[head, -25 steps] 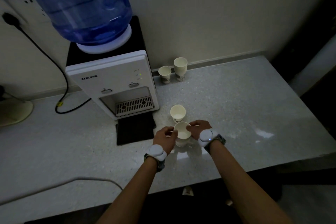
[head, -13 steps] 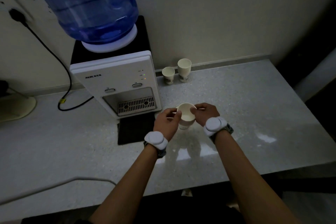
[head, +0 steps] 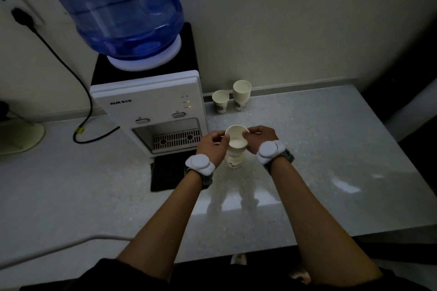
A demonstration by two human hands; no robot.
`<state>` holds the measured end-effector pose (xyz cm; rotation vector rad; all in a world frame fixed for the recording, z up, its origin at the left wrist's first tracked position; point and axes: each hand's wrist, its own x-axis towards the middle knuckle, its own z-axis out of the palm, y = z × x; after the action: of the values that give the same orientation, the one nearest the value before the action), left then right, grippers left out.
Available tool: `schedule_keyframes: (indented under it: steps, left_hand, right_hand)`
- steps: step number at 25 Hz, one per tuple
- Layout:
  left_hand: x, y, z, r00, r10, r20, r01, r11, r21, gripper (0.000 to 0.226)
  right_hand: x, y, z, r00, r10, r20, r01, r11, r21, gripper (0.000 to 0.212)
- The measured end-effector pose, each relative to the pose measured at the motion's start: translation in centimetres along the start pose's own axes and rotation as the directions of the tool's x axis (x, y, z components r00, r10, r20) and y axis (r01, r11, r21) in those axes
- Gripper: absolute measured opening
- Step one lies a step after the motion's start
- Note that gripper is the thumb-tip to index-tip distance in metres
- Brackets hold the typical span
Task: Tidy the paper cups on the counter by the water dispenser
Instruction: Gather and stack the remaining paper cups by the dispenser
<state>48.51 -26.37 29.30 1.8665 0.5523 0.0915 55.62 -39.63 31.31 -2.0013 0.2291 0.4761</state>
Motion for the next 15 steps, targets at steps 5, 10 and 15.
schedule_keyframes:
  steps: [5, 10, 15]
  left_hand:
    - [1.4, -1.5, 0.8, 0.997, -0.078, 0.009, 0.077, 0.996, 0.052, 0.029]
    - [1.6, -2.8, 1.2, 0.984, -0.166, 0.058, 0.158, 0.981, 0.113, 0.033]
    - [1.7, -3.6, 0.9, 0.982, -0.151, 0.114, 0.124, 0.969, 0.215, 0.034]
  right_hand:
    - [1.6, 1.1, 0.6, 0.999, 0.010, 0.051, -0.005, 0.995, -0.096, 0.030]
    - [2.8, 2.5, 1.4, 0.993, 0.061, 0.096, -0.047, 0.989, -0.140, 0.031]
    - [3.0, 3.6, 2.5, 0.990, 0.090, 0.112, -0.072, 0.985, -0.157, 0.031]
